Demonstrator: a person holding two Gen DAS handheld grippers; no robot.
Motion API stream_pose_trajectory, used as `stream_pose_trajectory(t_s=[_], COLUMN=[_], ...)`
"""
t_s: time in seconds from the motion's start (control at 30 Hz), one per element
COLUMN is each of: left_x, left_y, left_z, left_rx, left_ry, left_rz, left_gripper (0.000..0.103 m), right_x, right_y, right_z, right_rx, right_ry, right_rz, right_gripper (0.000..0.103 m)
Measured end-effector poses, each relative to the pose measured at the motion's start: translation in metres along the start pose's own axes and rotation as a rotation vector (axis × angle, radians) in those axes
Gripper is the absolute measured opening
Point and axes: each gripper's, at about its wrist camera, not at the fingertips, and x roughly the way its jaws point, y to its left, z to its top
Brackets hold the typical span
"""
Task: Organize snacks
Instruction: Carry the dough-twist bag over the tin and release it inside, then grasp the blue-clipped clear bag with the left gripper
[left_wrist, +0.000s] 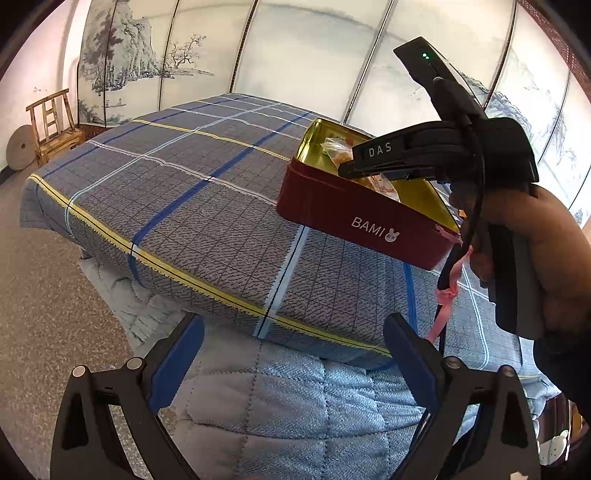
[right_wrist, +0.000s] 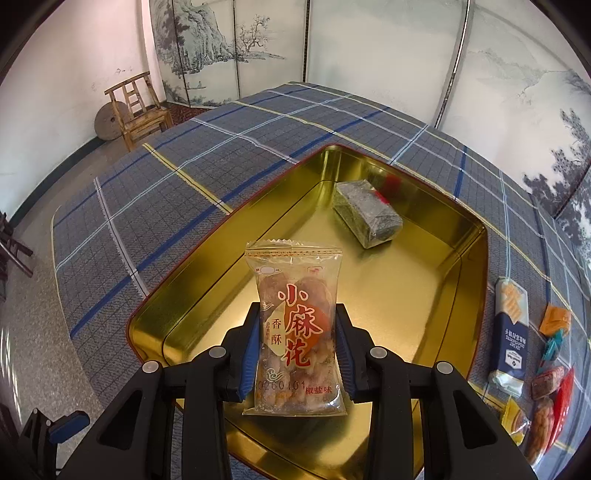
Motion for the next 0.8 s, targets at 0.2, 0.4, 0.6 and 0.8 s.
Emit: stream_pose_trajectory(t_s=[0.2, 0.4, 0.6, 0.8], left_x=[0.001, 0.002, -0.004, -0.010], left_y=[-0.001, -0.006, -0.015, -0.032], left_z=[0.000, 0.000, 0.001, 0.004], left_rx=[0.007, 0.022, 0.044, 0.094], left_ry=[0.003, 0.011, 0.012, -0.005], left_rz=[0.006, 0.017, 0.035, 0.036], left_gripper=[0.096, 0.096, 0.096, 0.096], right_x=[0.009, 0.016, 0.022, -0.035], right_y=[0.003, 0.002, -0.003, -0.017], right_z=[0.000, 0.000, 0.000, -0.010], right_rx=[0.006, 0.017, 0.043, 0.019], right_ry=[0.020, 0.031, 0.051, -0.155], right_rz=[0.017, 0.034, 0.076, 0.180], right_gripper=[0.038, 0.038, 0.039, 0.056])
